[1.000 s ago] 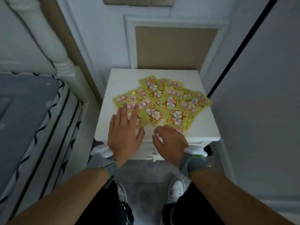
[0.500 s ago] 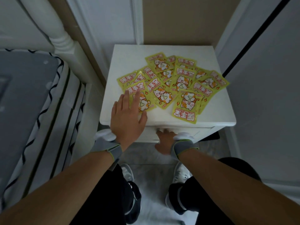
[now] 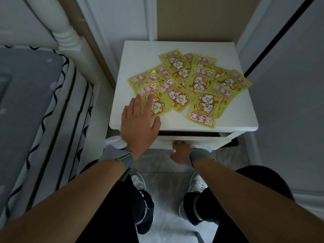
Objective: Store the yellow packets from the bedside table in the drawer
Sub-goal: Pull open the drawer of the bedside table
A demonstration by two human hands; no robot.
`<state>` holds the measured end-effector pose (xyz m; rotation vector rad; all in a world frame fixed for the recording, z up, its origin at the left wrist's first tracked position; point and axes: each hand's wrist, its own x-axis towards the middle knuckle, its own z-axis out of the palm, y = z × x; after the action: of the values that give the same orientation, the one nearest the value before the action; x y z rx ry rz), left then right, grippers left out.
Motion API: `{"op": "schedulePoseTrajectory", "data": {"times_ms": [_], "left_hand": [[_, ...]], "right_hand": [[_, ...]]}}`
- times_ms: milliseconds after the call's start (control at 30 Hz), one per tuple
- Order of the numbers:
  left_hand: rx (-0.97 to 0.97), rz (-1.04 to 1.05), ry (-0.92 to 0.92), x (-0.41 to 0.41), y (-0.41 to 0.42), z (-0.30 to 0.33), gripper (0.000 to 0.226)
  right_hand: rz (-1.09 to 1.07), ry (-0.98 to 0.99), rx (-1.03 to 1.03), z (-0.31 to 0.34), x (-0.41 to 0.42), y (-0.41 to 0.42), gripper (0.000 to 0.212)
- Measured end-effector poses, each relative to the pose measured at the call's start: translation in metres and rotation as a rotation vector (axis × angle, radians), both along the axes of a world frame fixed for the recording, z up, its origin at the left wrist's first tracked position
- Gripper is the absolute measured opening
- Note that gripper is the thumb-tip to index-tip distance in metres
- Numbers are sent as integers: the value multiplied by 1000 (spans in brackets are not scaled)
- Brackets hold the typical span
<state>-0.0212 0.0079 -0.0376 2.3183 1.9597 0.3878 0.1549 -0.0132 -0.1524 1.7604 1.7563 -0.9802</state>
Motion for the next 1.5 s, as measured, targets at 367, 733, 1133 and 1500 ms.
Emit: {"op": "schedulePoseTrajectory", "data": {"times_ms": [367,733,1133,1500], "left_hand": [[-11,-11,16,1,-36,4,69],[-20,-40,15,5,-61,13,68],[-58,-61,27,12,-90,16,68],[-88,-80,79,18,-115,17,68]], "right_hand": [[69,-10,-91,0,-3,-63,76],[167,-31,-132,-14,-9,-116,69],[186,-18,-217,-14,-17,-148,69],[152,25,-174,-7,-17,-185,80]]}}
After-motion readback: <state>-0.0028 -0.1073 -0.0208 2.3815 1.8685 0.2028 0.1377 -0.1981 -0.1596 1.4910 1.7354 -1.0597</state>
